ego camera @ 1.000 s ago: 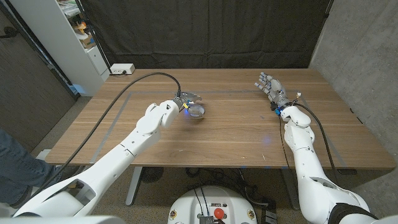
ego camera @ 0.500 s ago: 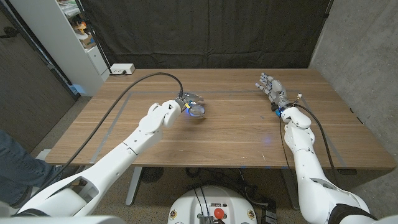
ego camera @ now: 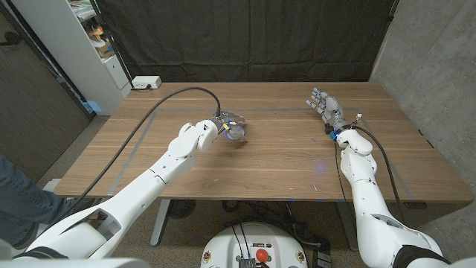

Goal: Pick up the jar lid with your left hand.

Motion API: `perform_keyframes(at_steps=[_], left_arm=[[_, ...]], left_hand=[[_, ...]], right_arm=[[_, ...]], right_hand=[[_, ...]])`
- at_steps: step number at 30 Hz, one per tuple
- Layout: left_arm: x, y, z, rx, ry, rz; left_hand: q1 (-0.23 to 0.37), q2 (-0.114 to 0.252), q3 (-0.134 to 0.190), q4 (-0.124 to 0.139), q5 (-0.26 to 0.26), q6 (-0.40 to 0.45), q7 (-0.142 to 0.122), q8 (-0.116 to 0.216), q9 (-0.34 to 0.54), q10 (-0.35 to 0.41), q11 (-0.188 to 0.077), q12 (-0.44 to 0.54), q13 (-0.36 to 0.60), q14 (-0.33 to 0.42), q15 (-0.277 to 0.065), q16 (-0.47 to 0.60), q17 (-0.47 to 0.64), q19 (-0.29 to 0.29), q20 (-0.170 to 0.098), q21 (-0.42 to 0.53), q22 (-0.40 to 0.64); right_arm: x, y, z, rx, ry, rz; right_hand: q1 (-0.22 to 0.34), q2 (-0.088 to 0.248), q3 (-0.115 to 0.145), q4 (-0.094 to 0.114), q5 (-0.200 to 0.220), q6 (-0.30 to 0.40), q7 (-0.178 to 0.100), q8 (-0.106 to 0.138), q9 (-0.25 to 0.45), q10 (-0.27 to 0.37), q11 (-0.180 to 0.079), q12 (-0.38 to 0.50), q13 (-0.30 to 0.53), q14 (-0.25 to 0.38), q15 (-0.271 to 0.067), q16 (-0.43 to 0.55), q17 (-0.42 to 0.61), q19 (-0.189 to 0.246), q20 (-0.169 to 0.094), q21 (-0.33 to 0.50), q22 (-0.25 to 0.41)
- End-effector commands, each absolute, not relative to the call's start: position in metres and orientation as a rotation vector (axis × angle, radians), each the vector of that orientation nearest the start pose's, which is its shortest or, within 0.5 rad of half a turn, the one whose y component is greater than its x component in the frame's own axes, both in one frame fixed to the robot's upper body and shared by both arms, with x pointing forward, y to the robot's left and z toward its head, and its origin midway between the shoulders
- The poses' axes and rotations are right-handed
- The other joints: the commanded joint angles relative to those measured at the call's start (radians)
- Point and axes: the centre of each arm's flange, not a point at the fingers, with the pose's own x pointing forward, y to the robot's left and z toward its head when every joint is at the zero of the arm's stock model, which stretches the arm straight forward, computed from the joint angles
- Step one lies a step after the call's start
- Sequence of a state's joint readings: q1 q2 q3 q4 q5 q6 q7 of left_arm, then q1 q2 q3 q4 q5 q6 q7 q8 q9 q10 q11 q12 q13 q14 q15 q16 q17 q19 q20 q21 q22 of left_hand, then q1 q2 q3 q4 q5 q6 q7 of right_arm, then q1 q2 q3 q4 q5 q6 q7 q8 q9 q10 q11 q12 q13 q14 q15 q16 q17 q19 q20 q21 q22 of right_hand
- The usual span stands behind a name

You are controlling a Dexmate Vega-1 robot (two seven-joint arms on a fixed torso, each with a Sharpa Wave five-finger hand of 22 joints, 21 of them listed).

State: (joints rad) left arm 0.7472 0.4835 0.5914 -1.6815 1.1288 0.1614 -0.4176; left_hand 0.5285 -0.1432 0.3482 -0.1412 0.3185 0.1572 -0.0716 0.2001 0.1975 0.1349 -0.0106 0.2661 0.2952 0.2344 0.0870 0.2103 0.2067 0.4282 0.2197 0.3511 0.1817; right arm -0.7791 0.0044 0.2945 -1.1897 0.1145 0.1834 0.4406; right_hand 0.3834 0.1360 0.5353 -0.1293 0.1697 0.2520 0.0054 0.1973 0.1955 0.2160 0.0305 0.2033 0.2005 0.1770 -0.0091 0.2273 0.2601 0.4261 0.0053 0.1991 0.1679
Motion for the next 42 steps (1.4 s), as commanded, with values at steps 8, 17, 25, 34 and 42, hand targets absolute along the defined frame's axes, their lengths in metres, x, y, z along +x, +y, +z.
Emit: perform_keyframes(at_steps=[8, 17, 25, 34, 42], left_arm=[[0.629, 0.131, -0.002, 1.799, -0.427, -0.098], [0.630, 0.132, -0.001, 1.800, -0.419, -0.086], [0.629, 0.132, 0.002, 1.795, -0.412, -0.059], [0.629, 0.132, 0.000, 1.778, -0.417, -0.041], [0.629, 0.128, 0.000, 1.760, -0.440, -0.029]], left_hand=[[0.014, -0.001, -0.004, 0.001, 0.005, -0.005, -0.001, 0.001, 0.003, -0.007, 0.001, -0.001, 0.007, -0.001, 0.002, 0.001, 0.004, 0.001, 0.000, -0.004, 0.003], [0.024, 0.007, 0.000, -0.001, 0.006, -0.006, -0.002, 0.002, 0.003, -0.006, 0.000, 0.000, 0.008, 0.002, 0.000, 0.002, 0.004, 0.002, 0.000, -0.008, 0.003], [0.070, 0.043, 0.023, -0.010, 0.001, -0.005, -0.002, 0.005, 0.003, -0.001, 0.000, 0.004, 0.012, 0.016, -0.002, 0.009, 0.005, 0.014, -0.001, -0.011, 0.005], [0.154, 0.069, 0.054, -0.031, -0.017, 0.009, -0.007, 0.013, 0.003, 0.011, -0.009, 0.011, 0.018, 0.037, -0.011, 0.015, 0.003, 0.049, -0.002, -0.008, 0.008], [0.188, 0.067, 0.059, -0.033, -0.032, 0.029, -0.011, 0.019, 0.003, 0.028, -0.019, 0.018, 0.021, 0.045, -0.017, 0.015, 0.000, 0.065, 0.000, -0.009, 0.008]], right_arm=[[0.670, -0.321, -0.018, 0.134, -0.637, 0.169], [0.675, -0.322, -0.019, 0.138, -0.632, 0.170], [0.679, -0.322, -0.018, 0.145, -0.634, 0.173], [0.684, -0.322, -0.019, 0.162, -0.637, 0.176], [0.687, -0.323, -0.022, 0.175, -0.642, 0.177]], right_hand=[[-0.002, -0.001, -0.007, 0.001, 0.008, 0.007, -0.002, 0.006, 0.002, 0.009, -0.003, -0.002, 0.000, 0.008, 0.002, 0.002, 0.000, 0.005, 0.011, -0.003, 0.003], [-0.003, -0.001, -0.007, 0.002, 0.008, 0.008, -0.003, 0.006, 0.002, 0.009, -0.003, -0.002, 0.000, 0.009, 0.002, 0.002, -0.001, 0.005, 0.012, -0.003, 0.003], [-0.004, -0.002, -0.007, 0.002, 0.008, 0.009, -0.004, 0.007, 0.002, 0.010, -0.002, -0.002, 0.000, 0.010, 0.004, 0.002, -0.002, 0.006, 0.013, -0.003, 0.003], [-0.005, -0.002, -0.008, 0.003, 0.007, 0.011, -0.004, 0.007, 0.002, 0.012, -0.003, -0.001, 0.000, 0.012, 0.003, 0.003, -0.002, 0.008, 0.012, -0.003, 0.003], [-0.005, -0.003, -0.009, 0.003, 0.007, 0.012, -0.005, 0.007, 0.002, 0.012, -0.003, -0.001, 0.000, 0.014, 0.001, 0.004, -0.002, 0.009, 0.014, -0.003, 0.003]])
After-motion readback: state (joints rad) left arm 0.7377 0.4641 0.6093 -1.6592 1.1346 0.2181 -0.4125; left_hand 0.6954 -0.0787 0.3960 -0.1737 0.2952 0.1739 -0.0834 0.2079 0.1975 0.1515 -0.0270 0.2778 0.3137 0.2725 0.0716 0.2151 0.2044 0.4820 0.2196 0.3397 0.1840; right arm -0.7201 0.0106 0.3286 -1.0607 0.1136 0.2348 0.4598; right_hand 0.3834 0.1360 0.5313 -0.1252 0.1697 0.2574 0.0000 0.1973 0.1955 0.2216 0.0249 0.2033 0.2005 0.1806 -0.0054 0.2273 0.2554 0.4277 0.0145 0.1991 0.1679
